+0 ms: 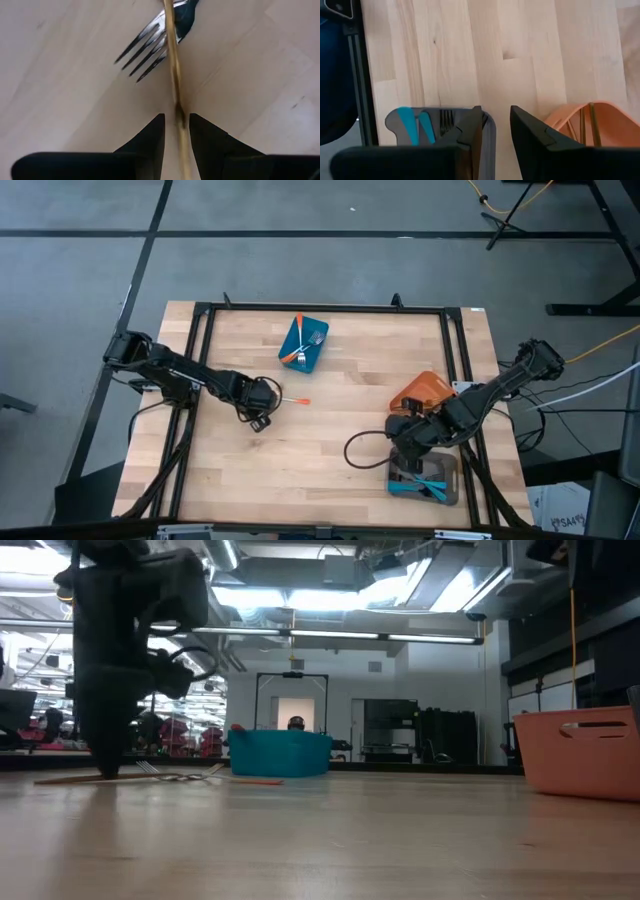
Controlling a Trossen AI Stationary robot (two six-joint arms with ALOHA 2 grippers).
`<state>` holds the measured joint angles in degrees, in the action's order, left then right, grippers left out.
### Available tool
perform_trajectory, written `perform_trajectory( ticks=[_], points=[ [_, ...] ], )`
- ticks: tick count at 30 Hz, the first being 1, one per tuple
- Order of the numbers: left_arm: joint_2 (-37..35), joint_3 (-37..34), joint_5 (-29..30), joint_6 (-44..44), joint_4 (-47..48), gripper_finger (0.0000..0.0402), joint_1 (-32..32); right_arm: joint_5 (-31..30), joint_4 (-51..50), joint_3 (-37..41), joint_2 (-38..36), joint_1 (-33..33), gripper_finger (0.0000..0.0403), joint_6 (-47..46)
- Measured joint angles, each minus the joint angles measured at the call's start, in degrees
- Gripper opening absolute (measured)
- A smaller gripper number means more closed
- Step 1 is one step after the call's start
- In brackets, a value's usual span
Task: Sort silverware by color (type)
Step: Put the gold fork into the orange bin
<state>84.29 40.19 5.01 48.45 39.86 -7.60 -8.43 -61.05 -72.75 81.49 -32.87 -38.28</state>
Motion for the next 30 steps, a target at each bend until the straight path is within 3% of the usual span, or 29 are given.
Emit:
perform_trajectory(
  ticks=[14,23,30],
  points=[
    [-0.1,-2.2,2.1,1.0,-3.7,0.0079,-0.1,-0.1,0.9,0.0,0.0,0.4,0.0092,0.0],
    [-0.1,-2.2,4.0,1.0,-3.9,0.0014,-1.8,-0.1,1.6,0.0,0.0,0.4,0.0092,0.0],
    [0.1,-1.6,4.1,1.0,-3.7,0.0008,-2.2,-3.4,1.6,0.0,0.0,0.4,0.0092,0.1]
  ],
)
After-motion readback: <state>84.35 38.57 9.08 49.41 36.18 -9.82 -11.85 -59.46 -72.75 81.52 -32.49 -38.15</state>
